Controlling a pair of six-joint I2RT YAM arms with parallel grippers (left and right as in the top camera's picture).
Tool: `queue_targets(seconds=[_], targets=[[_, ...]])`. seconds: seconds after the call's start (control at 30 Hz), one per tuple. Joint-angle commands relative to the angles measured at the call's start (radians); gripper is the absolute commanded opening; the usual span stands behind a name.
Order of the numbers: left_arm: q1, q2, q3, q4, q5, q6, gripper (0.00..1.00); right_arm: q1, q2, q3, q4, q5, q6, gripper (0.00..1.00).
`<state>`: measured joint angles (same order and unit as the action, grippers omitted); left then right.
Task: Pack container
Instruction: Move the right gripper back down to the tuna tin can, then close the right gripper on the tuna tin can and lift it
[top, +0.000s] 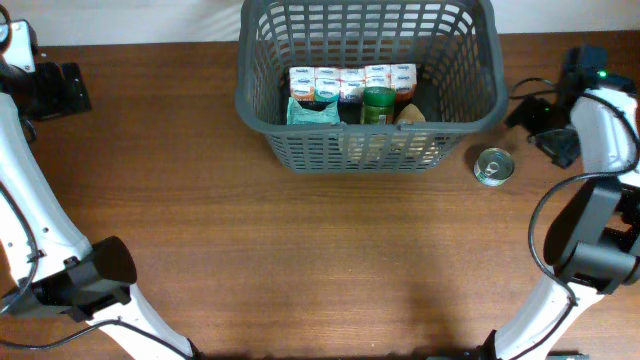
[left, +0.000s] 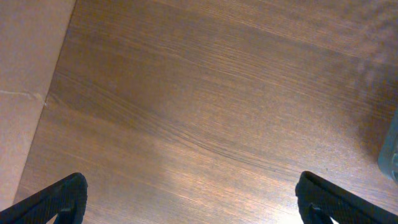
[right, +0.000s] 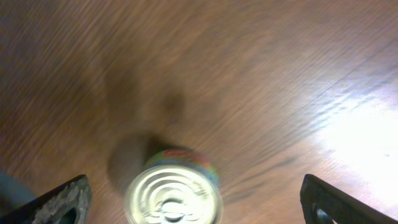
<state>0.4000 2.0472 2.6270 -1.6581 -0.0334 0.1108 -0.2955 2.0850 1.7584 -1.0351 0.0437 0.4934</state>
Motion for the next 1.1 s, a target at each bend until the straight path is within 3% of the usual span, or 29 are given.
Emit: queue_targets(seconds=[0.0, 0.57, 1.07], targets=[[0.004, 0.0, -0.005, -0.001, 0.011, -0.01, 0.99, 0.035, -0.017, -0.044, 0.021, 0.039, -0.024, 0.99], [0.004, 0.0, -0.005, 0.0, 0.011, -0.01, 0.99, 0.053, -0.017, -0.294, 0.248, -0.011, -0.051, 1.0], [0.004, 0.0, -0.005, -0.001, 0.011, -0.01, 0.99, 0.054, -0.017, -0.296, 0.21, -0.007, -0.031, 1.0]])
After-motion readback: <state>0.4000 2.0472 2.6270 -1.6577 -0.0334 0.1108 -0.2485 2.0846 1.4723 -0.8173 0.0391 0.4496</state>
